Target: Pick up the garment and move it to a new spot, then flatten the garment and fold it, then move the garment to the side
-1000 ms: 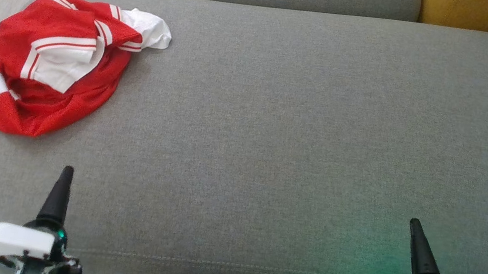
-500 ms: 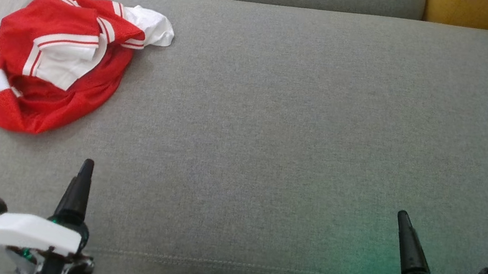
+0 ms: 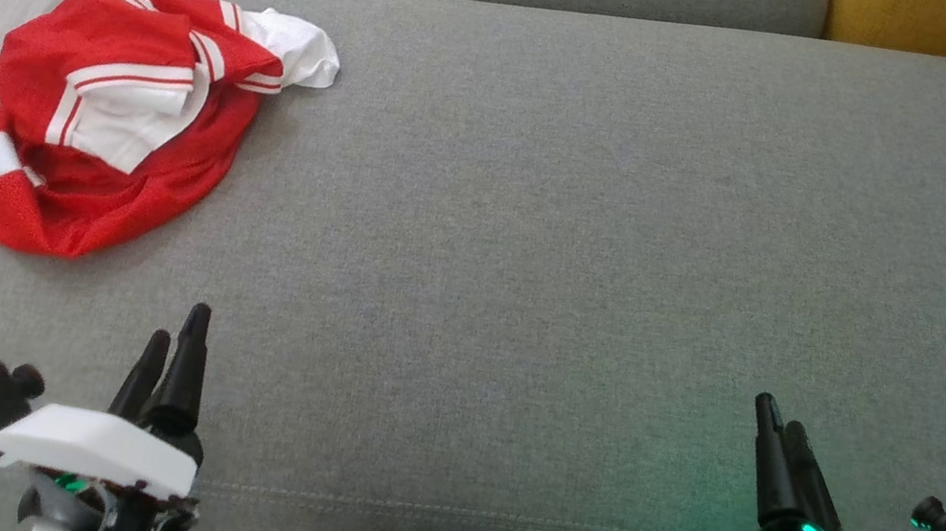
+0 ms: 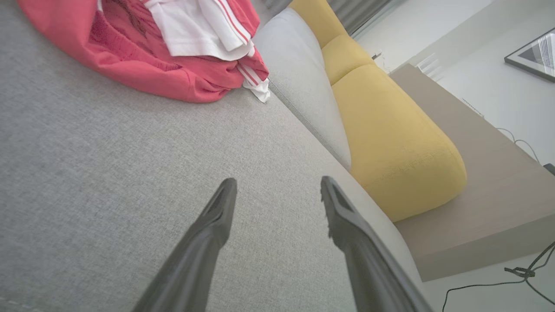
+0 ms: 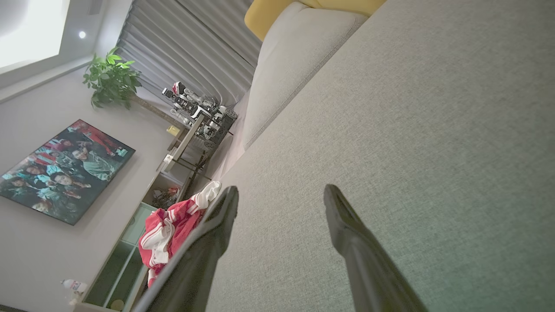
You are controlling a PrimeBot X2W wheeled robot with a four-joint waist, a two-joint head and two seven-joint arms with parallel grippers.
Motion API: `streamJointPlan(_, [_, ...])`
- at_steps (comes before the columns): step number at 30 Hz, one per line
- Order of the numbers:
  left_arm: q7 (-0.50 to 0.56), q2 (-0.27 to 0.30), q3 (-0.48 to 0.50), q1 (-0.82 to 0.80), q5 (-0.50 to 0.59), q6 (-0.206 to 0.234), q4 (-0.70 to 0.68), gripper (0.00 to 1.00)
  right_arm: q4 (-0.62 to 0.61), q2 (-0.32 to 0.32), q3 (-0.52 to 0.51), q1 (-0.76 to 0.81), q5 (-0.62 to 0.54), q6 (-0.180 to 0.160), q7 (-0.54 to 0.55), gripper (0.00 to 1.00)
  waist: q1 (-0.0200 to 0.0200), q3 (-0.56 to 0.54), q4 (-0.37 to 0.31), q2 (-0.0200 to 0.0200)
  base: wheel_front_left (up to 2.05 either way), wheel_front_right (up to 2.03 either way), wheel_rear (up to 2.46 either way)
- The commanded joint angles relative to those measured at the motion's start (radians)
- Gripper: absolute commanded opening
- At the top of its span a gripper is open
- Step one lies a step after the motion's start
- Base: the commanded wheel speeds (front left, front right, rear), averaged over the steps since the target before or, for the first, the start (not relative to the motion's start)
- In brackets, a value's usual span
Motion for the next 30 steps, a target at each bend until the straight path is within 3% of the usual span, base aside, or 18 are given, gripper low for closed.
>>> streamJointPlan(1, [-0.014,0.018,0.002,-0.053,0.039,0.008,-0.049,1.0,-0.043,-0.007,0.021,-0.057,-0.039,0.0,-0.014,1.0,0.0,0.0,0.001,0.0,0.0,0.0,0.0])
streamJointPlan(30, [-0.096,0.073,-0.134,-0.076,0.4,0.11,-0.161,1.0,-0.086,-0.011,0.094,-0.079,-0.375,0.0,-0.097,1.0,0.0,0.006,0.018,0.0,0.0,0.0,0.0])
